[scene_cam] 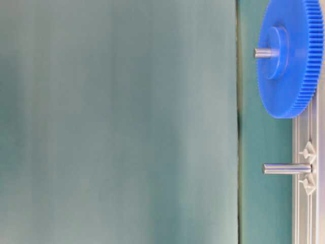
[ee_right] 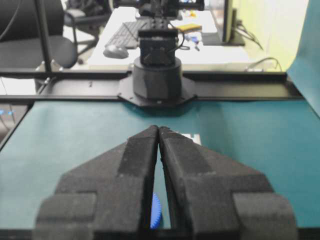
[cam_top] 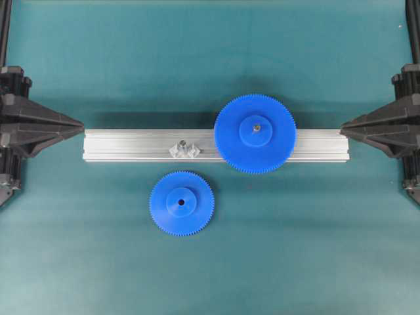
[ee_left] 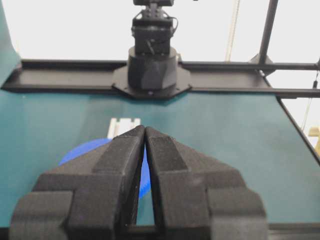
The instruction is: Insert the small gear onto the shaft.
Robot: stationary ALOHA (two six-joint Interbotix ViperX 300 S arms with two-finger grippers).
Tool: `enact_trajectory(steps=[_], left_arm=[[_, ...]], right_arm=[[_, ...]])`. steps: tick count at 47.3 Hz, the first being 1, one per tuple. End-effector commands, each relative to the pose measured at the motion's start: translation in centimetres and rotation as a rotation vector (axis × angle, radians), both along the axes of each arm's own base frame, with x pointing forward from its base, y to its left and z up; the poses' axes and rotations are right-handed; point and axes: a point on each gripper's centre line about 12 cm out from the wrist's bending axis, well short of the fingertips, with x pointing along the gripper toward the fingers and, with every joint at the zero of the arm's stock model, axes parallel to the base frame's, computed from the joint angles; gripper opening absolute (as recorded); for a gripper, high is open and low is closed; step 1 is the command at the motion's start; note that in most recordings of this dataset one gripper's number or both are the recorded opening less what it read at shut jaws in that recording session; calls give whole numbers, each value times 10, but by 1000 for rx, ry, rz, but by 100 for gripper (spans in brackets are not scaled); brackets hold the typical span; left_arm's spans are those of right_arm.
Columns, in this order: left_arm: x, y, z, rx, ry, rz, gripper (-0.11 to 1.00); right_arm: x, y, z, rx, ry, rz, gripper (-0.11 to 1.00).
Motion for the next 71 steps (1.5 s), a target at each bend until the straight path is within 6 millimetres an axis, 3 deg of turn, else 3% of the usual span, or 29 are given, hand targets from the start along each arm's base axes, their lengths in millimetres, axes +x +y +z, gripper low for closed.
enact_trajectory(steps=[1, 4, 9, 14, 46, 55, 71], left_arm=[[1, -2, -13, 6, 34, -11, 10], [1, -2, -14, 6, 38, -13, 4], [1, -2, -12, 10, 31, -13, -1], [1, -2, -12, 10, 34, -13, -1], [23, -7, -35, -12, 286, -29, -1], [39, -10, -43, -8, 447, -39, -1], [76, -17, -63, 0, 569, -57, -1]], right_arm=[[2, 1, 3, 1, -8, 4, 16], [0, 1, -2, 18, 0, 3, 19], [-1, 1, -4, 47, 3, 6, 4], [-1, 1, -5, 65, 6, 7, 0], [-5, 1, -39, 75, 327, 0, 0], [-5, 1, -41, 76, 342, -2, 0], [-5, 1, -42, 76, 343, -5, 0]])
